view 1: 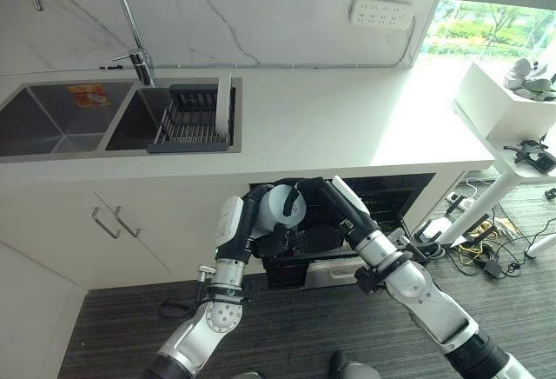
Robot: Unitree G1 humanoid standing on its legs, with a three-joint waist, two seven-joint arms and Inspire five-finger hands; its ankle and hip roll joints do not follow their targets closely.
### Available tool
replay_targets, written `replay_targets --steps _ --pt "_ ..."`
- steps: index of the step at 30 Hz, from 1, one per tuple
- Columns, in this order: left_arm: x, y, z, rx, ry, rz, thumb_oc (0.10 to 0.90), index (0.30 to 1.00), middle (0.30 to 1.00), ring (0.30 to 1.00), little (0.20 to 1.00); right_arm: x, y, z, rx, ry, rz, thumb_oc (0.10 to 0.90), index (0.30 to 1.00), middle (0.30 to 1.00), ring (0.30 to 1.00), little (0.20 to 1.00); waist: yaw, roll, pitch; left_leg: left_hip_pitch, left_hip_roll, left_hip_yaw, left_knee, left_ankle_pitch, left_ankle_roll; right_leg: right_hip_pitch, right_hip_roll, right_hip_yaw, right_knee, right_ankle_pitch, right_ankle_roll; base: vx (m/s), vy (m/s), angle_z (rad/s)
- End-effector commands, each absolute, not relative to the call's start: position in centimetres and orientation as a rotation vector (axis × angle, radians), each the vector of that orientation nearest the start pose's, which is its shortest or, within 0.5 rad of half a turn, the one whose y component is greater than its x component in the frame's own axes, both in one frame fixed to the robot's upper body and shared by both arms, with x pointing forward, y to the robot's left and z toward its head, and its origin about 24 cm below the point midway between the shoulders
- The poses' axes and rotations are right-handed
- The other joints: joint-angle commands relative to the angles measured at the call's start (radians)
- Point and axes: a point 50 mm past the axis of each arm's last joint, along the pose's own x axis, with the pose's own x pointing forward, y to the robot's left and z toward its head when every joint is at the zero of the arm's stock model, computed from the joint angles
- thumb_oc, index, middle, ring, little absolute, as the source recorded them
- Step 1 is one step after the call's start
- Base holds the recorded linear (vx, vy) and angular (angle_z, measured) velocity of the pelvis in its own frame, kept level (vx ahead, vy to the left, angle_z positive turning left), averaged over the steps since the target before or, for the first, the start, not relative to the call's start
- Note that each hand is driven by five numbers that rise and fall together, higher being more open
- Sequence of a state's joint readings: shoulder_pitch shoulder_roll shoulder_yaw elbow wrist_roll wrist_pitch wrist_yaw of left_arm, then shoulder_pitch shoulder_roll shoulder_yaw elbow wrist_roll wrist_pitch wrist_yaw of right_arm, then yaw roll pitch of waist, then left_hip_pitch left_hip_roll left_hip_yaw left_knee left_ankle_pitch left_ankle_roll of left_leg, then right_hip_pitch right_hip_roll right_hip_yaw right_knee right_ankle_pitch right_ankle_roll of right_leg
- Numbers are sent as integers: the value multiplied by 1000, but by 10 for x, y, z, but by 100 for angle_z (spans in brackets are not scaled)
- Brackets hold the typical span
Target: Place the dishes in the dishwasher.
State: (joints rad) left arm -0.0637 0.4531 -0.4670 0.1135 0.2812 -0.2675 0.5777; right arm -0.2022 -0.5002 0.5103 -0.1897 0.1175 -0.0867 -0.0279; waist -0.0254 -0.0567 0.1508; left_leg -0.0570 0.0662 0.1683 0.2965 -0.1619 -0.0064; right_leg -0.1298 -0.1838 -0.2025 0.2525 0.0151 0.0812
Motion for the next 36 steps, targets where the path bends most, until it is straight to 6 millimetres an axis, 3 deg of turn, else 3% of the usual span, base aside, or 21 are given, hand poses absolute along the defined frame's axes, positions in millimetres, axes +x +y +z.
replay_targets --steps 1,10,14,26,30,36 --pt "242 100 114 500 -782 -118 800 900 900 900 900 261 -90 138 -310 -490 471 400 300 300 300 300 4 11 -21 30 36 -3 4 -111 -19 77 -14 66 48 -185 85 0 0 0" --pt "245 108 112 522 -760 -39 800 900 900 900 900 262 -126 141 -349 -515 201 400 300 300 300 300 -26 16 -24 29 47 16 4 -108 -21 73 -11 72 48 -185 85 -11 12 4" --pt "247 117 114 535 -749 24 800 900 900 900 900 262 -158 149 -389 -542 -3 400 300 300 300 300 -48 21 -24 28 54 28 4 -106 -23 70 -4 77 48 -187 84 0 0 0" --pt "249 124 115 543 -732 59 800 900 900 900 900 259 -183 151 -412 -549 -133 400 300 300 300 300 -66 26 -23 28 59 41 4 -102 -23 67 1 84 48 -188 82 0 0 0" --pt "252 120 110 534 -659 -83 800 900 900 900 900 260 -188 148 -424 -541 -124 400 300 300 300 300 -70 29 -30 27 61 44 4 -101 -24 66 2 84 48 -189 84 0 0 0" --pt "257 109 72 716 -360 -429 800 900 900 900 900 265 -194 155 -461 -547 -84 400 300 300 300 300 -74 39 -36 22 67 52 4 -93 -30 62 1 74 48 -188 84 0 0 0"
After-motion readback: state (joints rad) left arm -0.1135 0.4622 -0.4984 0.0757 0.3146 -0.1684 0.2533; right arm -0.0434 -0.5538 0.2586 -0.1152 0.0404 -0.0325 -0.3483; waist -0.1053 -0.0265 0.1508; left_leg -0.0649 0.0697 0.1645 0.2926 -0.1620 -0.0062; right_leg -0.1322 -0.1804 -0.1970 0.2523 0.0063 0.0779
